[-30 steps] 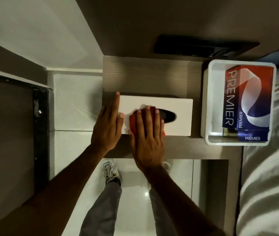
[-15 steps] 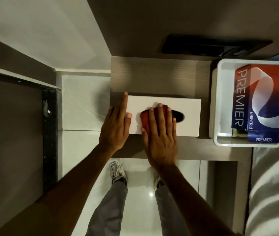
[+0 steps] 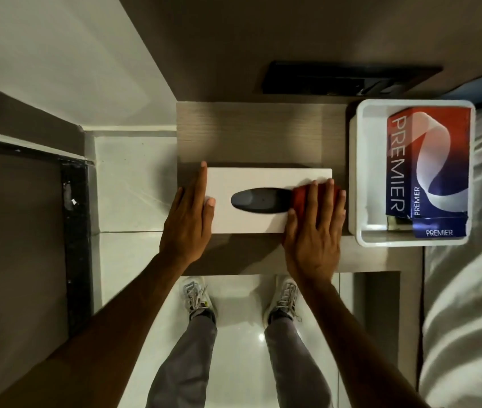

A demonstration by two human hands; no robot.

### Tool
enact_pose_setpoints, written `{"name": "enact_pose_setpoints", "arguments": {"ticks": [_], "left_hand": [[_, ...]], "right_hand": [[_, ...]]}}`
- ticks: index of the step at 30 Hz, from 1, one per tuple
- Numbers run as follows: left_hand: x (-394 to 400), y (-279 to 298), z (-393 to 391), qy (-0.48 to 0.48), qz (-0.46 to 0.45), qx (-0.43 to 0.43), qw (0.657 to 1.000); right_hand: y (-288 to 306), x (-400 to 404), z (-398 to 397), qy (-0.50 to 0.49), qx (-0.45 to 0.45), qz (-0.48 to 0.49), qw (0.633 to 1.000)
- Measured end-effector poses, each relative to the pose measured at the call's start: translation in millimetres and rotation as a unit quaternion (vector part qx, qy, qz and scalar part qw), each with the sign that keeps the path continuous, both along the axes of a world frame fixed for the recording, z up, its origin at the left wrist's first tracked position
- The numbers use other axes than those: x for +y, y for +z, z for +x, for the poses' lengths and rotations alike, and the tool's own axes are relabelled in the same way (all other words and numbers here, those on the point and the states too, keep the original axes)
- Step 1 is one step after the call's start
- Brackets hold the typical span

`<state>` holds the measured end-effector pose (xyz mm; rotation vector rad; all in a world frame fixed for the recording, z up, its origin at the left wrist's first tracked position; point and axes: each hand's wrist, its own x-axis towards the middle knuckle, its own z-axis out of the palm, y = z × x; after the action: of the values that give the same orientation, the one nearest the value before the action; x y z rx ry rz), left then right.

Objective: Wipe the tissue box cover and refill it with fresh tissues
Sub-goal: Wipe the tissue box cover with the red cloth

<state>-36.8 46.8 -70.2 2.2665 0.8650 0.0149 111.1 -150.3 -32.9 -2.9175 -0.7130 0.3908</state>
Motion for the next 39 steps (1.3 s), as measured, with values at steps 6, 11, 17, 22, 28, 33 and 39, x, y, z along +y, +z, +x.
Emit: {"name": "enact_pose_setpoints", "arguments": {"ticks": [6,11,17,22,28,33,39], "left_hand": [[0.4,4.6,-0.2,-0.003,-0.007,-0.021,1.0],[0.9,11.6,2.1,-0.012,0.012,-0.027,0.999],[0.6,10.0,1.1,-0.004,0.009,-0.03,1.0],[0.7,13.9,2.3,-0.004,0.024,-0.009,1.0],[-1.2,21.1,4.8,-0.013,0.041,0.021,0.999],[-6.2,32.4,10.4,-0.012,0.059,0.059,0.996],[-23.4,39.7,21.8,0.08,0.059,0.071,0.993]], "right_hand": [[0.3,66.4,-1.7,0.035,0.012,0.015,0.999],[2.0,45.6,31.7,0.052,0.02,0.022,0.998],[9.1,56.8,21.9,0.077,0.041,0.013,0.996],[15.4,30.7,32.2,0.01,0.09,0.049,0.995],[30.3,4.0,15.4,0.025,0.135,0.078,0.987],[56.6,-40.9,32.6,-0.02,0.11,0.178,0.978],[58.6,-70.1,97.8,-0.134,0.068,0.202,0.968]]}}
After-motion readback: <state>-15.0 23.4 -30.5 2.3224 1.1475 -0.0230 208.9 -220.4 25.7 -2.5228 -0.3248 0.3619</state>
